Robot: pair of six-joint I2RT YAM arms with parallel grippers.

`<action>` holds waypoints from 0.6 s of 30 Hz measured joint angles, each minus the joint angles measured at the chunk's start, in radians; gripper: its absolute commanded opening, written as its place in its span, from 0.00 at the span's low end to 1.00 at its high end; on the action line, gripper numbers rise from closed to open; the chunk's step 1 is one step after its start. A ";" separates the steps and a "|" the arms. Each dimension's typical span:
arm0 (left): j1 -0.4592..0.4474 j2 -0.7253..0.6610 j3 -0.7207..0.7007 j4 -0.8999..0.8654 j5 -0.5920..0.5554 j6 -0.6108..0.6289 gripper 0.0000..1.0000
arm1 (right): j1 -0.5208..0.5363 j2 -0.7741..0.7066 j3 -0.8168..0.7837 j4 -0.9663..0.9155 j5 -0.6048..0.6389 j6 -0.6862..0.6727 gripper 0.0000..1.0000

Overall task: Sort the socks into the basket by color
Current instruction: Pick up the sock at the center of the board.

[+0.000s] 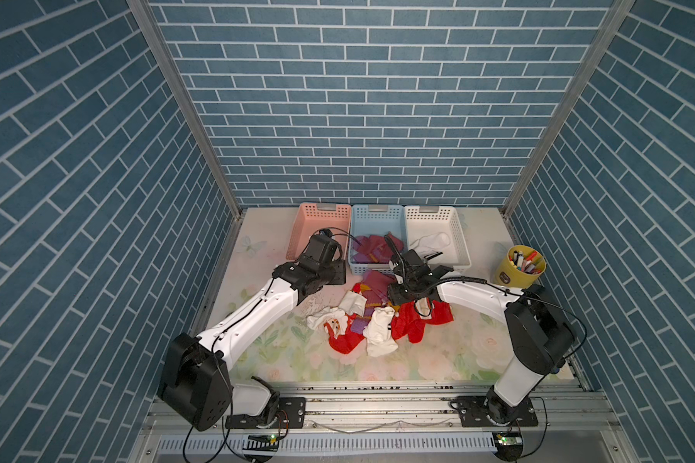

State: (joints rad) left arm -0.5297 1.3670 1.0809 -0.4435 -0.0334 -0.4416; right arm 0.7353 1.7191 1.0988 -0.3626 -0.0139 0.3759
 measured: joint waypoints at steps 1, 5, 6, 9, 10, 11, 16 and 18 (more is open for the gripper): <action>0.000 0.000 -0.001 0.000 0.000 0.000 0.55 | 0.002 0.004 0.001 0.000 0.003 0.000 0.55; 0.000 -0.005 -0.015 -0.001 0.000 -0.004 0.55 | 0.005 0.019 0.003 -0.012 0.019 -0.007 0.49; 0.000 -0.006 -0.018 -0.002 0.000 -0.007 0.55 | 0.005 0.019 0.003 -0.014 0.022 -0.007 0.47; 0.000 -0.013 -0.023 -0.005 0.000 -0.011 0.55 | 0.005 0.020 0.004 -0.017 0.030 -0.009 0.40; 0.000 -0.016 -0.025 -0.003 0.000 -0.012 0.55 | 0.005 0.020 0.004 -0.018 0.031 -0.009 0.37; 0.000 -0.018 -0.026 -0.004 0.000 -0.013 0.55 | 0.005 0.020 0.004 -0.019 0.032 -0.010 0.33; 0.000 -0.023 -0.027 -0.007 0.000 -0.014 0.55 | 0.005 0.020 0.004 -0.020 0.037 -0.013 0.07; 0.000 -0.023 -0.028 -0.007 0.000 -0.015 0.55 | 0.005 0.020 0.004 -0.020 0.037 -0.014 0.00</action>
State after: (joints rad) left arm -0.5301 1.3445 1.0531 -0.4507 -0.0338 -0.4564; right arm 0.7399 1.7390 1.1030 -0.3828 0.0231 0.3622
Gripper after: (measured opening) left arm 0.548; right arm 0.054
